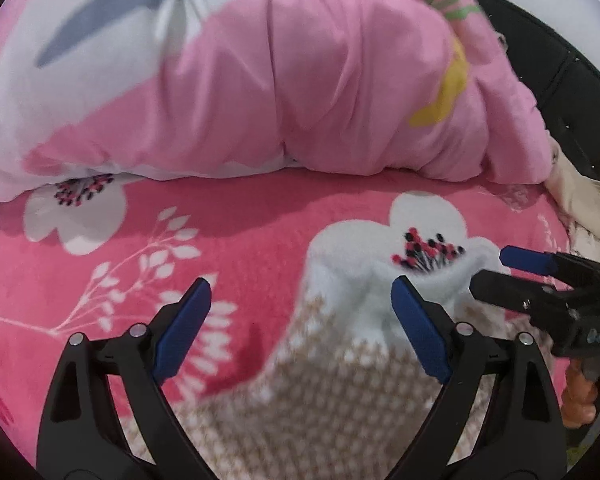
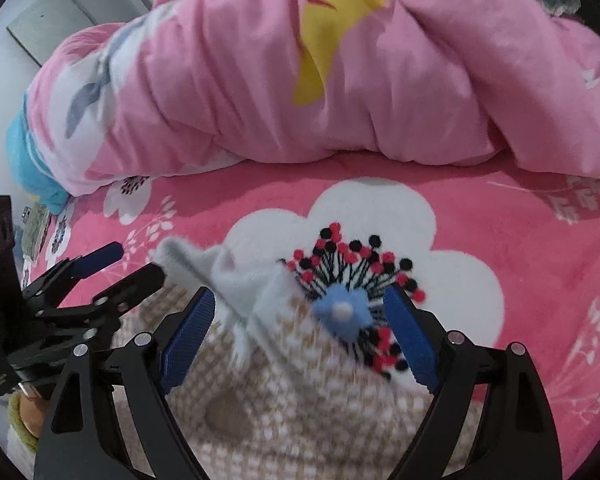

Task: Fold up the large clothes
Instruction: 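Move both tools to the folded hem edge and pinch it, then lift the hem edge with the left tool while the right tool holds it too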

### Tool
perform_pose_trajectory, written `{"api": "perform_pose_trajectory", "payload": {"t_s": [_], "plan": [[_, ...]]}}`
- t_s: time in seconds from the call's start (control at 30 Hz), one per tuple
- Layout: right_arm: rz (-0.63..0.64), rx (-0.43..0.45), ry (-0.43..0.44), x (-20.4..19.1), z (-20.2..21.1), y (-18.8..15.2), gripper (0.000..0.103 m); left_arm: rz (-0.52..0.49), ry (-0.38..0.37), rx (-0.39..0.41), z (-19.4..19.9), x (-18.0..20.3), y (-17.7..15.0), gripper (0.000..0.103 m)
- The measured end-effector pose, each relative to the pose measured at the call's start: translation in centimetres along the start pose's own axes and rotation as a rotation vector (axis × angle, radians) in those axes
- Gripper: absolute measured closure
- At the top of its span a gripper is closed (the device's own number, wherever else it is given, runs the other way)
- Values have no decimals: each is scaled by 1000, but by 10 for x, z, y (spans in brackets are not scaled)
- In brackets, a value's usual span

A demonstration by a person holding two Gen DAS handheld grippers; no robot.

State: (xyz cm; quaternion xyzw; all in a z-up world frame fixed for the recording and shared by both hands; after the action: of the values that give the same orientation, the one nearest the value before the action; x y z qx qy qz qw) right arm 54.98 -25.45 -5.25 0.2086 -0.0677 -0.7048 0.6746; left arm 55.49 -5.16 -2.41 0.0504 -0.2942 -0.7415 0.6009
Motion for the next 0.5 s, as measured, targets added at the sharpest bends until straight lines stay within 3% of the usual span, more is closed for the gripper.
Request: {"api": "perform_pose_trajectory", "payload": {"t_s": [0.2, 0.23, 0.3, 0.37, 0.5], "plan": [[12, -39, 6, -4, -18, 1, 38, 43, -58, -34, -23, -4, 2, 51], [18, -40, 12, -5, -19, 0, 47, 41, -68, -36, -24, -3, 1, 54], [26, -36, 16, -6, -18, 0, 61, 28, -81, -38, -22, 1, -1, 75], [39, -28, 26, -8, -14, -2, 77, 6, -88, -36, -17, 5, -4, 81], [98, 14, -10, -17, 1, -12, 87, -47, -92, -12, 1, 15, -9, 90]]}}
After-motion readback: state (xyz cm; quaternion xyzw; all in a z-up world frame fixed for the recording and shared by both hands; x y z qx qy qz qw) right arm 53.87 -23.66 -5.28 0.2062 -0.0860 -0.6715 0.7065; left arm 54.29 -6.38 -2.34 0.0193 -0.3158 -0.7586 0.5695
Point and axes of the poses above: each gripper's, at about its wrist camera, not at the fingertips, and z roughly against the way its jaws point, x to its right, y to its top, the point moved 3 cm from there along -z, roughly the way its jaws point, and after that the axes turned 7 degrees about -y, right-handed, at the moved point
